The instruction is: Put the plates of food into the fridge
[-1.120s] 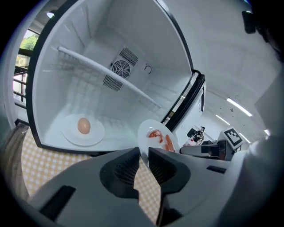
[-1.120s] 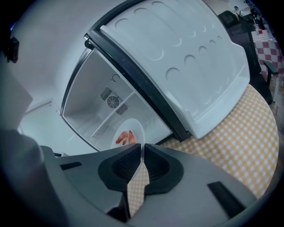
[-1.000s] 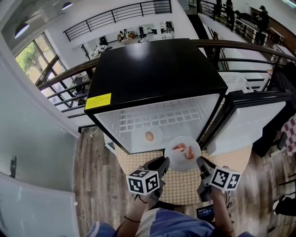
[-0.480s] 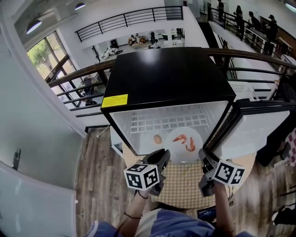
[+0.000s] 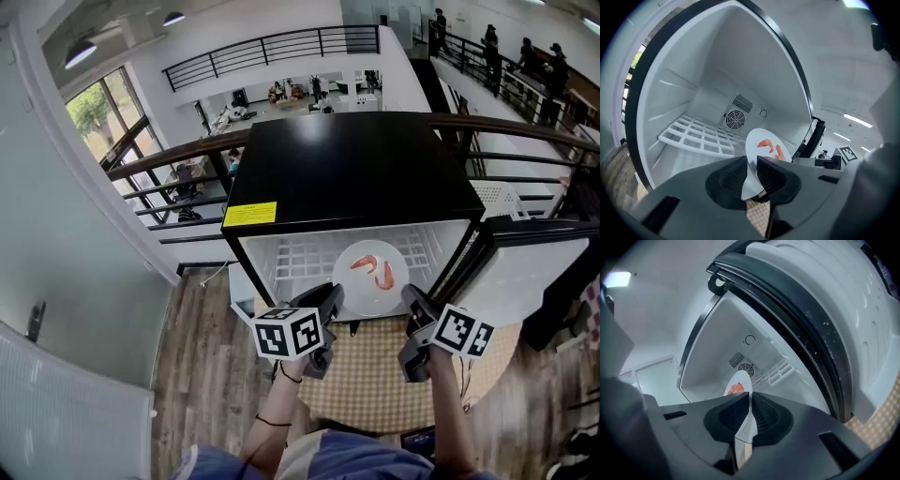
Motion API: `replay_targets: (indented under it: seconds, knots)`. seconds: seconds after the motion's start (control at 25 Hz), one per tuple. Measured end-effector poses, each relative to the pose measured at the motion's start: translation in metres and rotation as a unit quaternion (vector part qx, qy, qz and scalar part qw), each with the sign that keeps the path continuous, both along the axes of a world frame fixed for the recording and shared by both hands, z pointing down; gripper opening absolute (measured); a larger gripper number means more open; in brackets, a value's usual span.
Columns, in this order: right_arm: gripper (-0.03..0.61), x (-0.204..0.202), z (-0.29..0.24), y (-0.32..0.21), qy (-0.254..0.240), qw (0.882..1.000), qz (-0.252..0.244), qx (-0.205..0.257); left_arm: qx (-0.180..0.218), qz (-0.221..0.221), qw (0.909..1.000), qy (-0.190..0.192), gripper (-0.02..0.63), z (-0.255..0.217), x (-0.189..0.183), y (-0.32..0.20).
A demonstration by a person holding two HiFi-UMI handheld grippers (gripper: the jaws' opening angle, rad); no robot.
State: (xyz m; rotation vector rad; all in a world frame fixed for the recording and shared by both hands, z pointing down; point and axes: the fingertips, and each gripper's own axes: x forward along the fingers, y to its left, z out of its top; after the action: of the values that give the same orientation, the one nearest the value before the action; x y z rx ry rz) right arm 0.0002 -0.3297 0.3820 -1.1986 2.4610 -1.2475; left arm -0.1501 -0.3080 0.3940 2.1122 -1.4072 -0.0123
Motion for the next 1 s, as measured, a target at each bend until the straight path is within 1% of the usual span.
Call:
replay_targets:
  seconds: [0.2,0.4,0.52,0.64,0.72,0.8,0.88,0.96,1.0]
  knots:
    - [0.031,-0.009,0.002,-0.021,0.006,1.0,0.013,-0.005,-0.008,-0.007,0.9999,-0.004,0.074,-0.006,-0.009,-0.025]
    - [0.031,-0.014,0.006,-0.034,0.015,0.999,0.038,-0.01,-0.037,-0.016,0.9983,-0.042,0.074,-0.003,-0.014,-0.045]
    - [0.032,-0.014,0.01,-0.038,0.017,0.998,0.056,-0.012,-0.052,-0.019,0.9973,-0.048,0.074,0.0,-0.015,-0.054]
    - [0.032,-0.015,0.011,-0.044,-0.001,0.997,0.069,-0.022,-0.052,-0.019,0.9973,-0.049,0.074,-0.001,-0.017,-0.061]
    - [0.031,-0.016,0.014,-0.048,-0.019,0.996,0.079,-0.034,-0.054,-0.018,0.9968,-0.056,0.074,0.001,-0.019,-0.065]
    - [0.031,-0.015,0.019,-0.051,-0.036,0.994,0.094,-0.048,-0.053,-0.015,0.9955,-0.077,0.075,0.004,-0.018,-0.067]
    - [0.031,-0.014,0.022,-0.053,-0.052,0.991,0.111,-0.059,-0.04,-0.01,0.9928,-0.113,0.075,0.003,-0.018,-0.069]
    - [0.031,-0.012,0.022,-0.055,-0.059,0.988,0.128,-0.059,-0.028,-0.005,0.9889,-0.146,0.075,0.002,-0.018,-0.07]
    - [0.031,-0.012,0.022,-0.056,-0.055,0.987,0.137,-0.056,-0.023,-0.004,0.9876,-0.155,0.075,0.001,-0.018,-0.069]
